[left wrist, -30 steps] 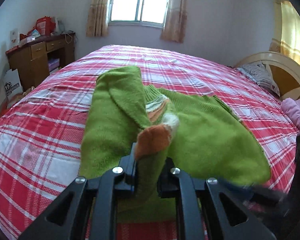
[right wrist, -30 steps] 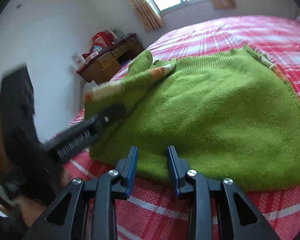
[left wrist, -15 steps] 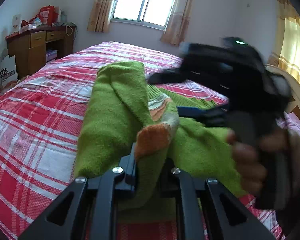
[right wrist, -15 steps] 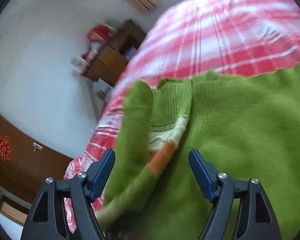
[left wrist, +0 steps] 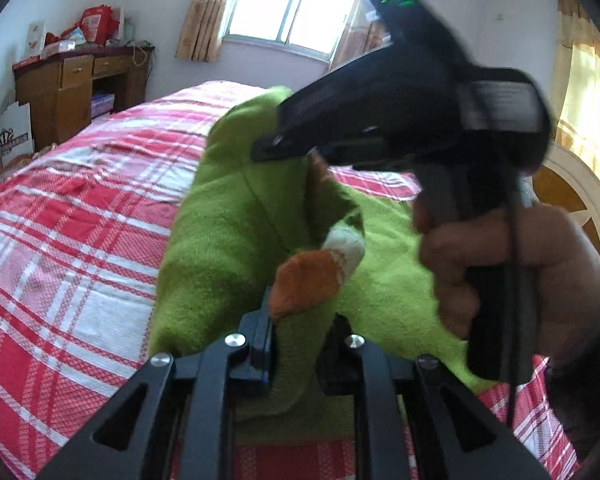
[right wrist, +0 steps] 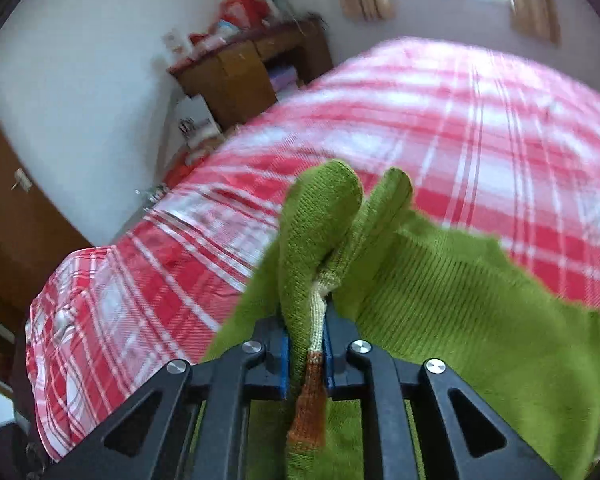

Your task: Fold small clothes

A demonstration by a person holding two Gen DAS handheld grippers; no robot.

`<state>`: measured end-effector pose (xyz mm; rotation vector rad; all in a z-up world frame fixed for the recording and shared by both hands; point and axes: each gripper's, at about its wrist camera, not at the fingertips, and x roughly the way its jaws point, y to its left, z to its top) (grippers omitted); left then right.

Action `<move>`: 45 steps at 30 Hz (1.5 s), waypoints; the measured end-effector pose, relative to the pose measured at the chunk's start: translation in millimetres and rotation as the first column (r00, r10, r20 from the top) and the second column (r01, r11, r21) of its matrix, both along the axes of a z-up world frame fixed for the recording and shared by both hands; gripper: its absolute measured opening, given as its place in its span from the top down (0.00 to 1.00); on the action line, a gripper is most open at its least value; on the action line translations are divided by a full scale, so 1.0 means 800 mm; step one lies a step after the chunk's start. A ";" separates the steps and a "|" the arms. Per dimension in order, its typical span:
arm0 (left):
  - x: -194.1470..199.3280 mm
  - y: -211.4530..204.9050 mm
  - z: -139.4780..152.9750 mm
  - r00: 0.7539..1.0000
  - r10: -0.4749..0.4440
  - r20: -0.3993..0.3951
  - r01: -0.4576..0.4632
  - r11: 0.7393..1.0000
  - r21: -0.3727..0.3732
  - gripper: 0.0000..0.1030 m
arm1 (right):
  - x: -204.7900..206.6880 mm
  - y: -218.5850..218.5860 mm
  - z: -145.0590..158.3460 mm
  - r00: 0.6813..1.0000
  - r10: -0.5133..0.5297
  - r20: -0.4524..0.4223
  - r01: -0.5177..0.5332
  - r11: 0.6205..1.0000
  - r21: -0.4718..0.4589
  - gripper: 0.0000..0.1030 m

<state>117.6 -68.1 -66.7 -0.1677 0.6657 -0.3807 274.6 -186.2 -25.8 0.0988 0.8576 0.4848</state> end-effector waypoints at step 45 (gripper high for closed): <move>-0.087 0.004 0.033 0.989 -0.127 -0.071 0.128 0.992 0.008 0.45 | -0.221 -0.211 -0.022 0.972 -0.233 -0.037 0.235 0.953 0.190 0.65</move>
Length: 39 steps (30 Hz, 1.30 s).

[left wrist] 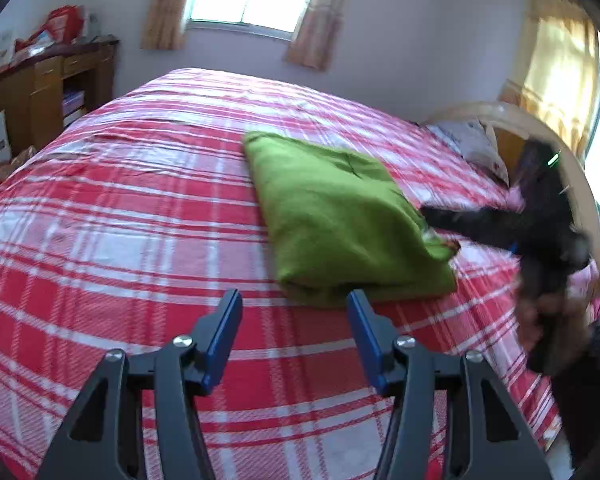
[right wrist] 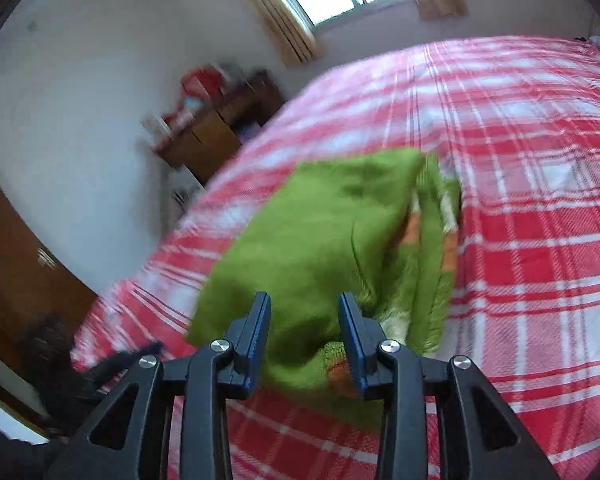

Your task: Fold small clothes

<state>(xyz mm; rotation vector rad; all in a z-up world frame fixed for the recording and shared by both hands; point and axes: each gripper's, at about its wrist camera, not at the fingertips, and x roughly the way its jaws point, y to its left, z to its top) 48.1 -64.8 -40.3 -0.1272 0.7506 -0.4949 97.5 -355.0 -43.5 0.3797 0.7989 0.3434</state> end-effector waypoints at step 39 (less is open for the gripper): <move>0.070 0.003 0.017 0.998 0.064 0.001 -0.064 0.998 0.025 0.45 | 0.000 -0.014 -0.036 0.992 -0.128 -0.013 0.120 0.958 -0.262 0.89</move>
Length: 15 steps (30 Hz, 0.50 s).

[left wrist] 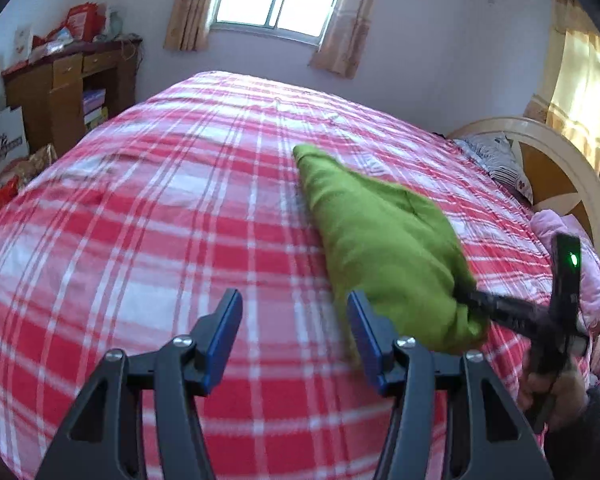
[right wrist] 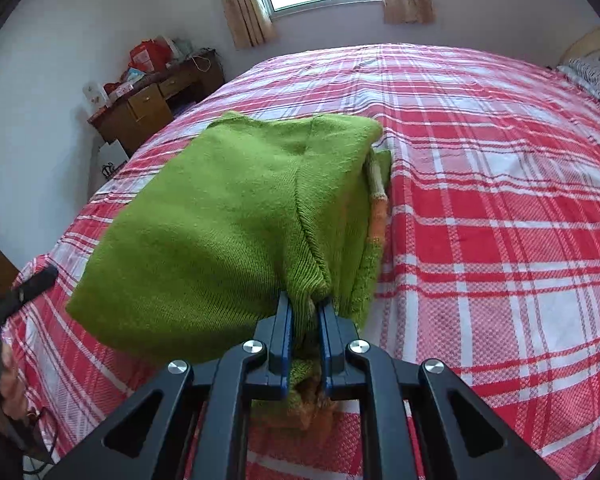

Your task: Fold small clothes

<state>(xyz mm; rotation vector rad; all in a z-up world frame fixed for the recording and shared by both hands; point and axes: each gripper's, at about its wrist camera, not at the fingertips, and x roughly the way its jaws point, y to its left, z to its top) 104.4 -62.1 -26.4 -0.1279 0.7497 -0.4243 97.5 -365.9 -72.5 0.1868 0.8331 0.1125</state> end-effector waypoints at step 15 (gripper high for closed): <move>0.039 -0.078 -0.051 0.996 -0.030 -0.088 0.033 0.999 0.034 0.38 | -0.066 -0.007 0.067 0.978 -0.047 0.205 0.025 0.994 0.109 0.81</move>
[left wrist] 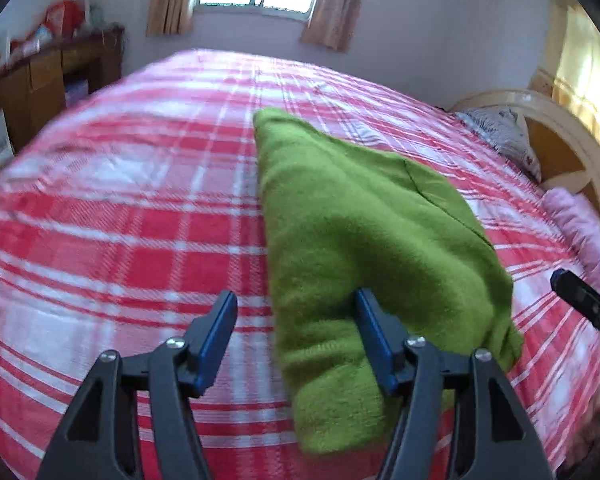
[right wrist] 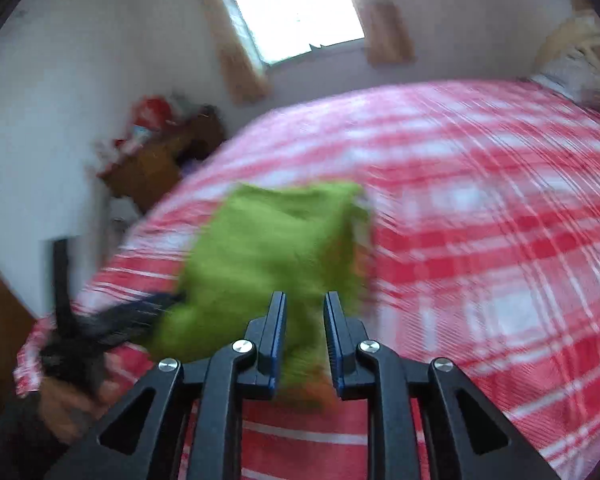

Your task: Fold small clothes

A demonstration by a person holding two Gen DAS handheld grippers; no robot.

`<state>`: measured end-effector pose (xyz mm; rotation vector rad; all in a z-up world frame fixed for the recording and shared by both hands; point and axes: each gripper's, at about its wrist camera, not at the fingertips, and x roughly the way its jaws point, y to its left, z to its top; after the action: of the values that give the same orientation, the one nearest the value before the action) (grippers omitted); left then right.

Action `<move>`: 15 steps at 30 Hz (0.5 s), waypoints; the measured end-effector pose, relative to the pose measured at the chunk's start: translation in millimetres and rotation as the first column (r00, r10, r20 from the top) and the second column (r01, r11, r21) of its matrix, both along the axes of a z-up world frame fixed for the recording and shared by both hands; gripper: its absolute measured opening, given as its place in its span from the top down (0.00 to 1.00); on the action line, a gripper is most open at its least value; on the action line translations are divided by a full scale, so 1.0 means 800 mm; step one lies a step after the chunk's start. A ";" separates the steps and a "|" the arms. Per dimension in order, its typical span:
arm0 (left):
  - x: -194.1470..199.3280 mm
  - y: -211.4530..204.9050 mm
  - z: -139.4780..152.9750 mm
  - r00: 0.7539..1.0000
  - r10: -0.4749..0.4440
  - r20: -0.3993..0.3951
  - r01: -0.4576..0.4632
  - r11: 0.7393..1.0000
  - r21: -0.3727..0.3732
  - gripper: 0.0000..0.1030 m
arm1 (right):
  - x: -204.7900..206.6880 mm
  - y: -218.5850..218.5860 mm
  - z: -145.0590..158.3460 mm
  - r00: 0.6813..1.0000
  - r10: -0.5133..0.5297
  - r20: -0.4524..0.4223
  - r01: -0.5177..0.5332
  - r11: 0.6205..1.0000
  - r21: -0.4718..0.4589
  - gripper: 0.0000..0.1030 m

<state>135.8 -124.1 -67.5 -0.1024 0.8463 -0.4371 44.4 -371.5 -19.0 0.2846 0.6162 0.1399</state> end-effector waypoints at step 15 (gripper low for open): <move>-0.028 0.057 0.048 0.994 0.010 0.109 -0.023 0.993 0.114 0.14 | 0.002 0.016 -0.063 0.968 0.120 -0.219 -0.134 0.990 -0.047 1.00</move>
<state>113.3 -78.3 -29.3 0.0211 0.7621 -0.3739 45.7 -359.0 -69.4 0.2020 0.8537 0.2149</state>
